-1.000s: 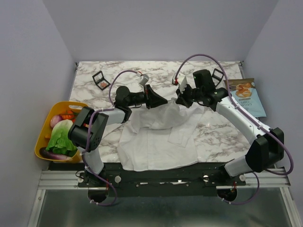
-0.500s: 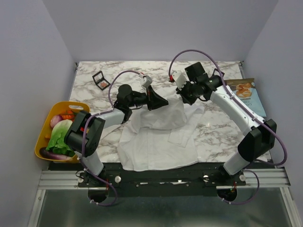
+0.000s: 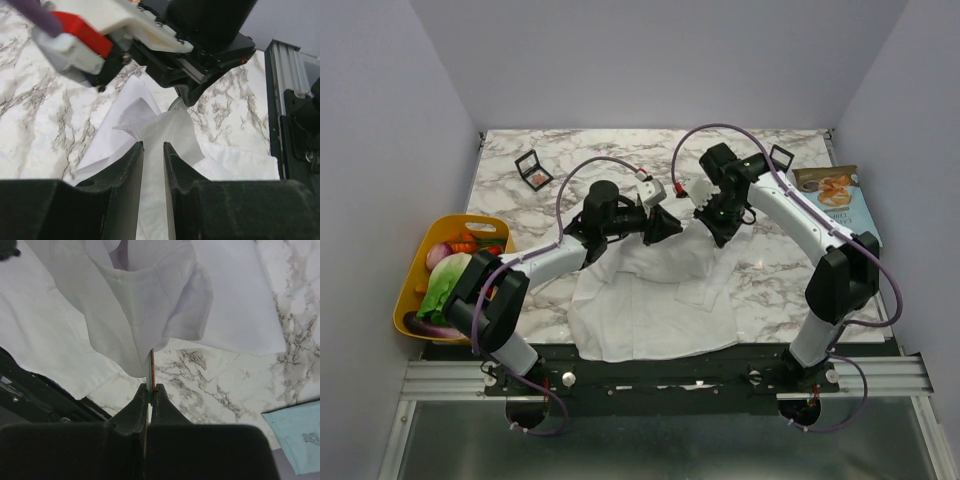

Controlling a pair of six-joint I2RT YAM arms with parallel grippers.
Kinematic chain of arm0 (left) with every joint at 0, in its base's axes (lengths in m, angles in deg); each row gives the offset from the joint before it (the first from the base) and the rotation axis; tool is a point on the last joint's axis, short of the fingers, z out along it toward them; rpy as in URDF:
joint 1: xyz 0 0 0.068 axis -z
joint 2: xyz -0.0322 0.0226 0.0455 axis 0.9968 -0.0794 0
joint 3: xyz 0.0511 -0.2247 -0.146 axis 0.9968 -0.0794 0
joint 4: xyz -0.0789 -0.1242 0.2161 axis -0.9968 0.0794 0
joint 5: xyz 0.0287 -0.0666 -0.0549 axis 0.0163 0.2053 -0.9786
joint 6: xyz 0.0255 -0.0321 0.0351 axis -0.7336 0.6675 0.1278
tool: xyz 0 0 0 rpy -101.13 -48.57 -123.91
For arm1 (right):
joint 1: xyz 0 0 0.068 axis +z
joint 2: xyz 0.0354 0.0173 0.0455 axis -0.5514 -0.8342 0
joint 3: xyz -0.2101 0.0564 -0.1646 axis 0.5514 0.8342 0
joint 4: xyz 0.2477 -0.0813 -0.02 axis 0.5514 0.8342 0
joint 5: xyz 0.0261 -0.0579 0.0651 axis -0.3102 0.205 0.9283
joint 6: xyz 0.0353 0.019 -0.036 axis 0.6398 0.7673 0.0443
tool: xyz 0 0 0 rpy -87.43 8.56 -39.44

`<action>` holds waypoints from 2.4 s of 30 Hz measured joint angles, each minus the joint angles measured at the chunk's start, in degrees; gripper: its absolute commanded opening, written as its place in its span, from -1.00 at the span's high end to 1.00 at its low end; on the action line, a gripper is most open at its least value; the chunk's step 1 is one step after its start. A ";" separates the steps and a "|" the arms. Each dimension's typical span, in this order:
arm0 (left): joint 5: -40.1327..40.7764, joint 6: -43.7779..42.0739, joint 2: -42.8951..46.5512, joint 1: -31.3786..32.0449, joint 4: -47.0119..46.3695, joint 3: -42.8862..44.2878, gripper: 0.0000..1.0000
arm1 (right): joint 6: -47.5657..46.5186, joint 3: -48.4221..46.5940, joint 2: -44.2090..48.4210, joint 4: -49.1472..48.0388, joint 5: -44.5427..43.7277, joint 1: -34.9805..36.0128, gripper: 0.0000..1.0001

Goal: Remove the brooch from the garment
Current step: Remove the brooch from the clothes.

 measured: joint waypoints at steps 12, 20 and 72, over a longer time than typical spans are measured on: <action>-1.25 -14.62 3.26 3.17 10.36 0.07 0.28 | -2.38 -2.47 -5.22 5.62 11.15 0.00 0.99; -3.61 -19.10 3.26 6.80 14.97 0.57 0.26 | -5.16 -6.03 -5.35 6.01 19.67 0.00 0.99; -12.11 -18.60 -2.93 7.80 15.21 2.80 0.24 | -14.69 2.58 -2.36 6.34 28.06 0.00 0.99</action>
